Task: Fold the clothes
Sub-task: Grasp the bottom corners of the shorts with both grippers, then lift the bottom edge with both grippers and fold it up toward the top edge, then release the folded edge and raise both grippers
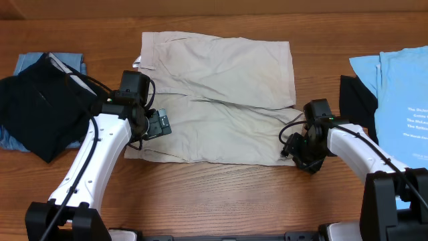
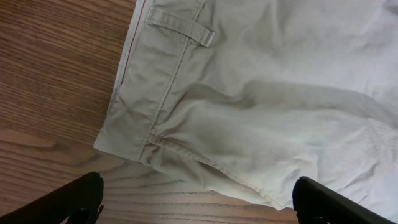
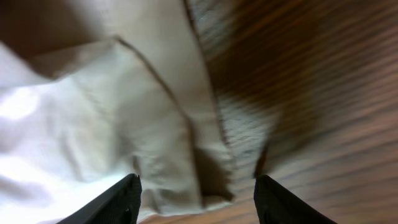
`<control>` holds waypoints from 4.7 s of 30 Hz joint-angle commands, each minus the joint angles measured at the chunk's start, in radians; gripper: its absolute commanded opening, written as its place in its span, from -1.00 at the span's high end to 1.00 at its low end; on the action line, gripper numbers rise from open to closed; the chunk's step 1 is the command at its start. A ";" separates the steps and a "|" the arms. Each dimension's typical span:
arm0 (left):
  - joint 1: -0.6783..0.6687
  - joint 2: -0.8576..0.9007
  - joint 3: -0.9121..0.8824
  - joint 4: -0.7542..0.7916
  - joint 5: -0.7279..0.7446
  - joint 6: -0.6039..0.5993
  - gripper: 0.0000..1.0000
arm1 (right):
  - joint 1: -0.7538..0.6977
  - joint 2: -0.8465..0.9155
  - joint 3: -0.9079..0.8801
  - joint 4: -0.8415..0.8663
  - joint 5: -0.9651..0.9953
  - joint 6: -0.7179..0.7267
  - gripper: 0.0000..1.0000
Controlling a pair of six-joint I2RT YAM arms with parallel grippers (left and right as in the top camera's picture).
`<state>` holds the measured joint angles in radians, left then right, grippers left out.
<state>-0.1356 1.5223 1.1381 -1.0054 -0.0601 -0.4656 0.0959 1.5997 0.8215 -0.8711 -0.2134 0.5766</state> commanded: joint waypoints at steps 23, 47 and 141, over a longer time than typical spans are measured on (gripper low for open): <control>0.006 -0.004 -0.006 -0.011 0.008 -0.002 -0.99 | -0.001 -0.017 -0.035 0.044 -0.060 0.135 0.60; 0.177 -0.004 -0.324 0.254 0.121 -0.298 -0.81 | -0.001 -0.017 -0.035 0.077 0.003 0.105 0.92; 0.174 0.589 0.663 0.331 0.172 0.211 -0.76 | 0.046 0.494 0.745 0.697 0.035 -0.227 -0.86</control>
<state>0.0349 2.1113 1.6745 -0.6315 0.0006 -0.3851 0.1387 2.0991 1.5383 -0.2443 -0.1257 0.4397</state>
